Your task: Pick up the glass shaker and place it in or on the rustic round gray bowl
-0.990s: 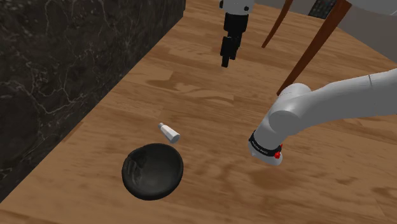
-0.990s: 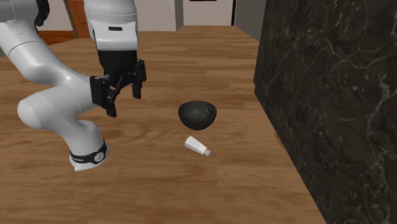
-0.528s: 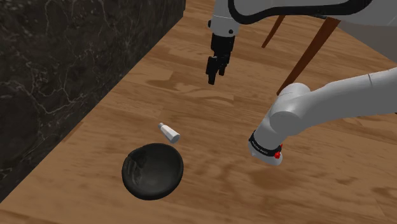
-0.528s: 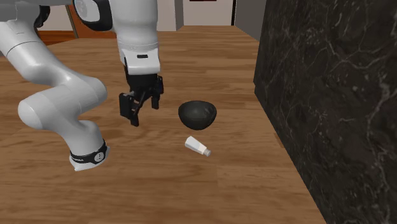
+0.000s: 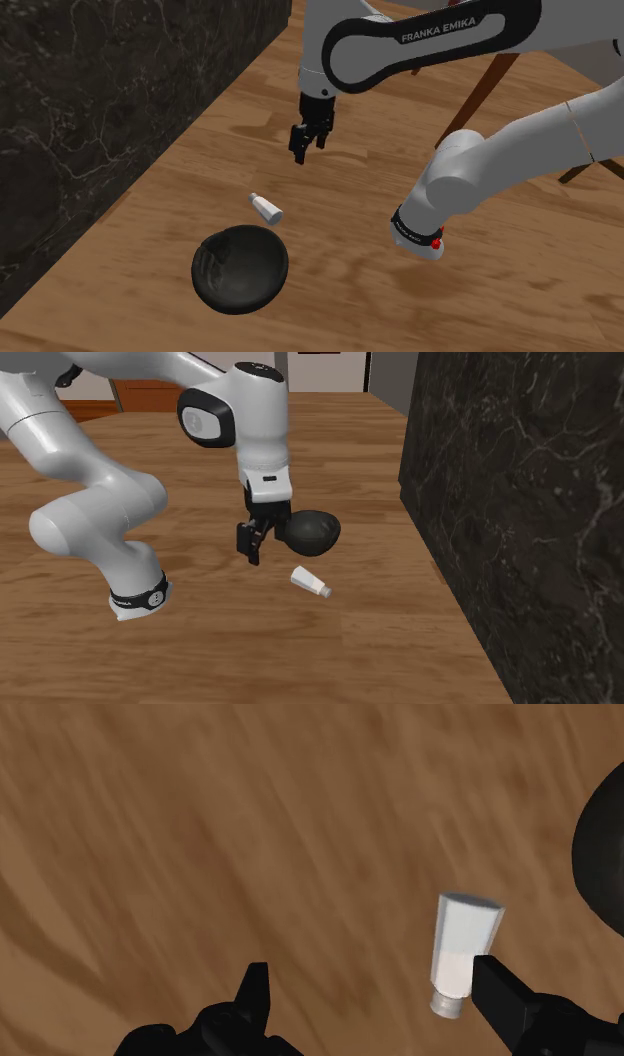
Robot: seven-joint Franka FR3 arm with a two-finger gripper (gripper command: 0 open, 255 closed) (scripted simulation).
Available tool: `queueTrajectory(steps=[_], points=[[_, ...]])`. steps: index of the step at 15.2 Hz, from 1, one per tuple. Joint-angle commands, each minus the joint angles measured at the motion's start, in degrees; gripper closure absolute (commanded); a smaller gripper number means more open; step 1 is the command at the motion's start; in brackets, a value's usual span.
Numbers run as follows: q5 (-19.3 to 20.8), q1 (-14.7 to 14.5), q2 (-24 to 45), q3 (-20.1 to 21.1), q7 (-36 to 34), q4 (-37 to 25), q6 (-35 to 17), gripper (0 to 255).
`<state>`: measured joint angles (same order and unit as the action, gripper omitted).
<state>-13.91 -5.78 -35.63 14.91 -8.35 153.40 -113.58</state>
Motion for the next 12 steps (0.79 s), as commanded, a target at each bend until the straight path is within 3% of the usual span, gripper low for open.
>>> queueTrajectory(steps=[1,7,12], points=[[-1.64,-0.79,2.79,2.50,-2.71,0.90,-4.69,0],[-3.31,-1.23,15.14,9.64,-10.74,-0.25,-18.32,0],[-0.12,-0.17,25.91,14.45,-18.52,-3.17,-27.62,0]])
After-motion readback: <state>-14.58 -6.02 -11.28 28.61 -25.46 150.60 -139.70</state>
